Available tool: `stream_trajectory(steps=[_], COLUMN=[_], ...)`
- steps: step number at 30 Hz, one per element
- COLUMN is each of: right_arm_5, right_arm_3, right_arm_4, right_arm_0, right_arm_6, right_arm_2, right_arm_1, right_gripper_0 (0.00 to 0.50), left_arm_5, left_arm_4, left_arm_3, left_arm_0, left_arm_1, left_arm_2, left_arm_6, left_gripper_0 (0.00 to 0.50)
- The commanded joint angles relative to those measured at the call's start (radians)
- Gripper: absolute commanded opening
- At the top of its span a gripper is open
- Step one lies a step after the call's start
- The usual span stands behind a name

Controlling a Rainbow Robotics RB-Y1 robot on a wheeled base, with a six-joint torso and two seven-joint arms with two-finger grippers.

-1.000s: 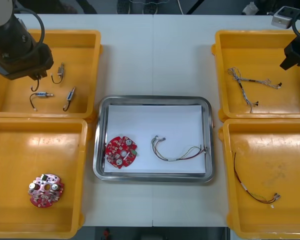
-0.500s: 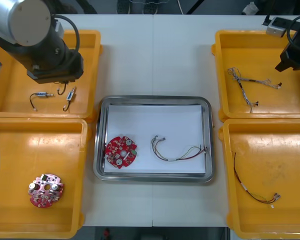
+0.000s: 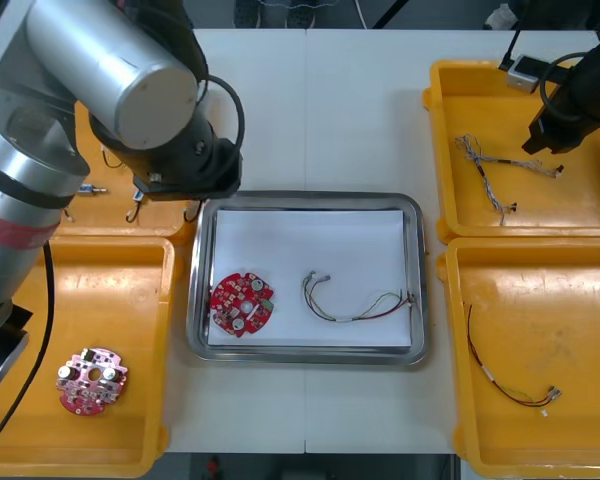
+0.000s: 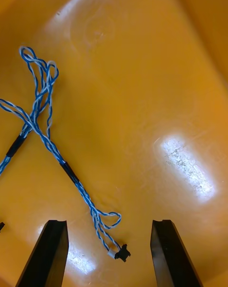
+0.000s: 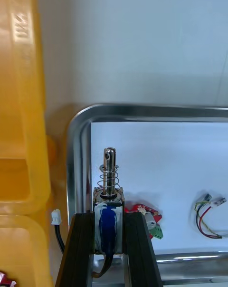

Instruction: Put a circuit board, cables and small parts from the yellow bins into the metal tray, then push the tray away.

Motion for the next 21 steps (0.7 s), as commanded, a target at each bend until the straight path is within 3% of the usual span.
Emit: stream_trajectory(steps=[1, 21], right_arm_5=[-0.049, -0.13], right_arm_3=[0.049, 0.112], right_arm_4=[-0.006, -0.003], right_arm_0=[-0.057, -0.014], right_arm_6=[0.051, 0.069], right_arm_2=[0.01, 0.019], right_arm_1=[0.026, 0.083], right_gripper_0=[0.5, 0.5], left_arm_5=[-0.002, -0.212], left_arm_4=[0.0, -0.025], left_arm_3=[-0.011, 0.151], left_arm_0=[-0.02, -0.018], left_arm_1=[-0.021, -0.023], left_arm_2=[-0.079, -0.249], left_arm_6=[0.075, 0.079], left_gripper_0=[0.0, 0.0])
